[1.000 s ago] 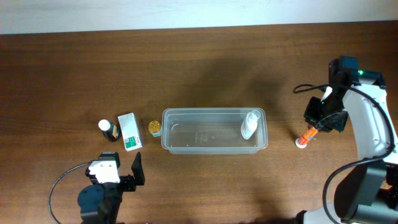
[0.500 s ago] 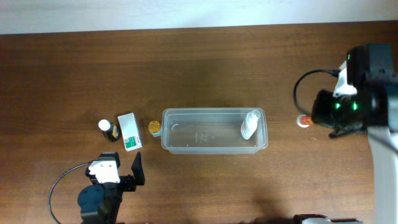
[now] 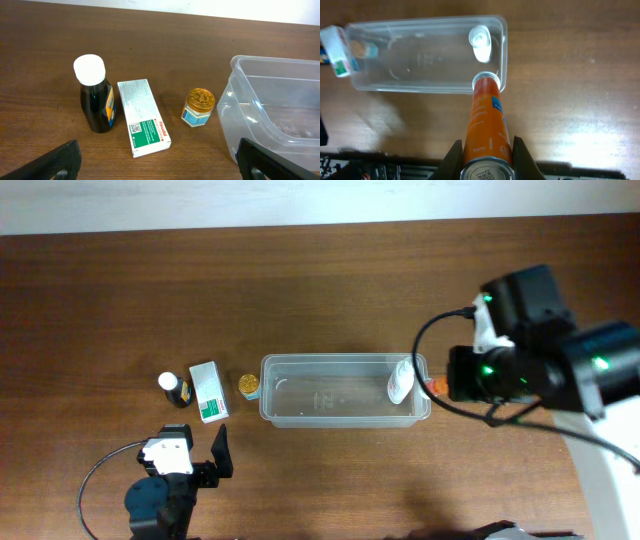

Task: Pack container
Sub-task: 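Lift the orange tube and lay it in the container beside the bottle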

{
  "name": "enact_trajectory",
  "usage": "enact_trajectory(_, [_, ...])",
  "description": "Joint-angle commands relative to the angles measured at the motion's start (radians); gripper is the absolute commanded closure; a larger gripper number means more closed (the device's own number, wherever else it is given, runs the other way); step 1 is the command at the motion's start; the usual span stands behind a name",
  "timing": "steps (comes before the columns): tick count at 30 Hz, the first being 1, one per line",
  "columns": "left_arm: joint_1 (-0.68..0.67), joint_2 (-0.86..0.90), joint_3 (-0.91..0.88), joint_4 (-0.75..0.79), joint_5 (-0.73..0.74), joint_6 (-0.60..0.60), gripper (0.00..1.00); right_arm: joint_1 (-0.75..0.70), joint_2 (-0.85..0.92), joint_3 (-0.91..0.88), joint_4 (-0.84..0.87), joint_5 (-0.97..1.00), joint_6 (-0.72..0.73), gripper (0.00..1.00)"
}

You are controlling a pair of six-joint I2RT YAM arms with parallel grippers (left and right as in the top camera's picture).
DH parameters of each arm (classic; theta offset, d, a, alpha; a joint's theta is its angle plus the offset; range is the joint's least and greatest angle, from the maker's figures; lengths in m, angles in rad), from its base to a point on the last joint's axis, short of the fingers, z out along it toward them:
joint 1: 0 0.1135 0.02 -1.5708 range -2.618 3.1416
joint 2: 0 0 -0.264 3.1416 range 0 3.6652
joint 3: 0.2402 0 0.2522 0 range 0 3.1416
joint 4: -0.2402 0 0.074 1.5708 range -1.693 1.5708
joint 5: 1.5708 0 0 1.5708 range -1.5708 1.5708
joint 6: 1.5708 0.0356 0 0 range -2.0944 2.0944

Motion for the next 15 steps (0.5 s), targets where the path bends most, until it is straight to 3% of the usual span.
enact_trajectory(1, [0.005, -0.008, -0.004, 0.002, 0.007, 0.016, 0.01, 0.027, 0.06, -0.013, -0.008, -0.009, 0.02, 0.92])
enact_trajectory(15, [0.005, -0.008, -0.004, 0.002, 0.007, 0.016, 0.01, 0.054, 0.179, -0.017, 0.049, 0.046, 0.019, 0.92])
